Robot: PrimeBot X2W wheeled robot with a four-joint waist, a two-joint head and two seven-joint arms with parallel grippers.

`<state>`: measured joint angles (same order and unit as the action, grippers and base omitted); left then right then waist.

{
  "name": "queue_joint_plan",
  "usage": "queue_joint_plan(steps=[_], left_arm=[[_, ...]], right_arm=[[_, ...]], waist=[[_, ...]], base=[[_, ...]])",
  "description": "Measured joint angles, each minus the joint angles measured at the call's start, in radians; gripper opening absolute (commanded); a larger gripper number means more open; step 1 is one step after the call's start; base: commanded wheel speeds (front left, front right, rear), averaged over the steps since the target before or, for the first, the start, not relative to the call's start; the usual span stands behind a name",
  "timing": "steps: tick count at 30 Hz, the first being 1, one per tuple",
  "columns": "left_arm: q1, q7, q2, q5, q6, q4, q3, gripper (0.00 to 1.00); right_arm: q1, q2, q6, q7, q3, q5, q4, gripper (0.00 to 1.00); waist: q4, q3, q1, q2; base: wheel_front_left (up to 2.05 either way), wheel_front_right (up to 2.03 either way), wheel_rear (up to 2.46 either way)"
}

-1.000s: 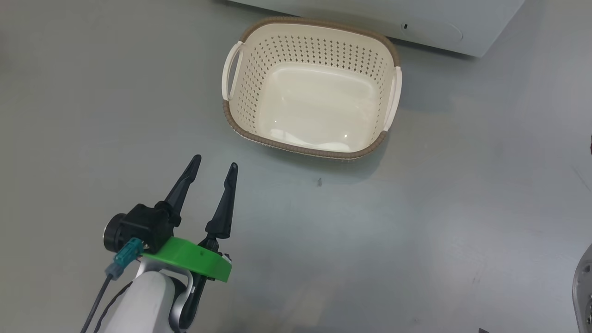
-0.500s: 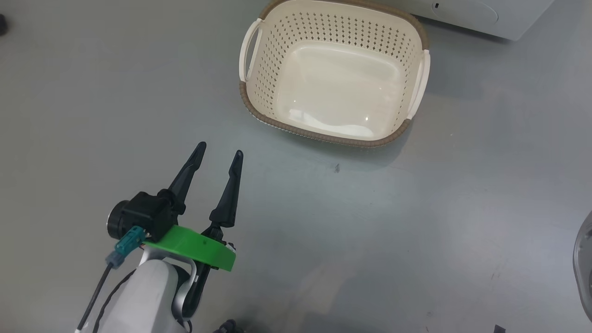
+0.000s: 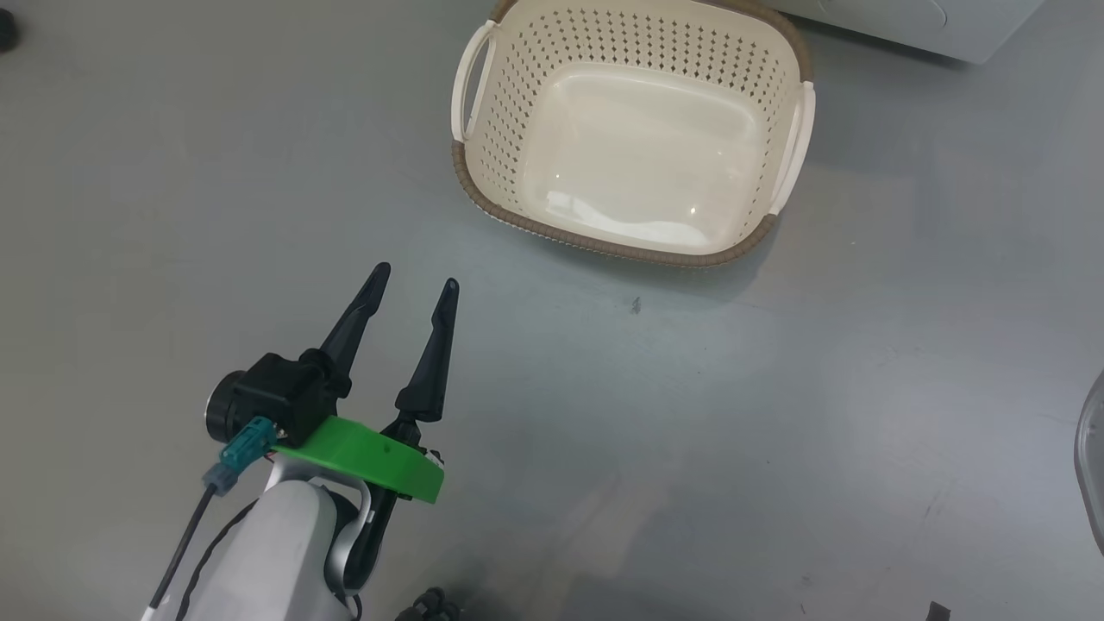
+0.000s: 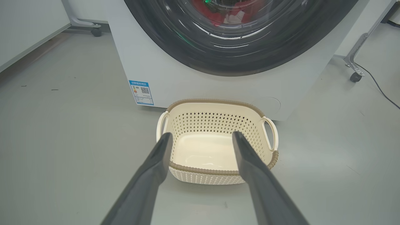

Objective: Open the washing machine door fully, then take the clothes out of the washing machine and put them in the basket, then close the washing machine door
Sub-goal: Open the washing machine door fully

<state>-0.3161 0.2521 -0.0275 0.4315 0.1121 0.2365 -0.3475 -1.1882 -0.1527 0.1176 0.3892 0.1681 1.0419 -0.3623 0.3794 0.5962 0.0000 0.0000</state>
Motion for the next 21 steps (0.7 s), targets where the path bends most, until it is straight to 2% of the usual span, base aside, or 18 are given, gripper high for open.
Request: queue_joint_plan(steps=[6, 21], left_arm=[[-0.003, 0.0, 0.001, 0.0, 0.0, 0.005, -0.007, 1.0], [-0.014, 0.0, 0.001, 0.01, 0.0, 0.01, -0.015, 1.0]], right_arm=[[-0.035, 0.02, 0.008, 0.041, 0.047, 0.068, -0.045, 0.0], [-0.082, 0.009, 0.009, 0.128, 0.091, 0.115, -0.144, 0.0]], waist=[[0.0, 0.007, 0.0, 0.0], [0.003, 0.009, 0.0, 0.0]], base=[[0.0, 0.0, 0.0], [0.0, 0.0, 0.0]])
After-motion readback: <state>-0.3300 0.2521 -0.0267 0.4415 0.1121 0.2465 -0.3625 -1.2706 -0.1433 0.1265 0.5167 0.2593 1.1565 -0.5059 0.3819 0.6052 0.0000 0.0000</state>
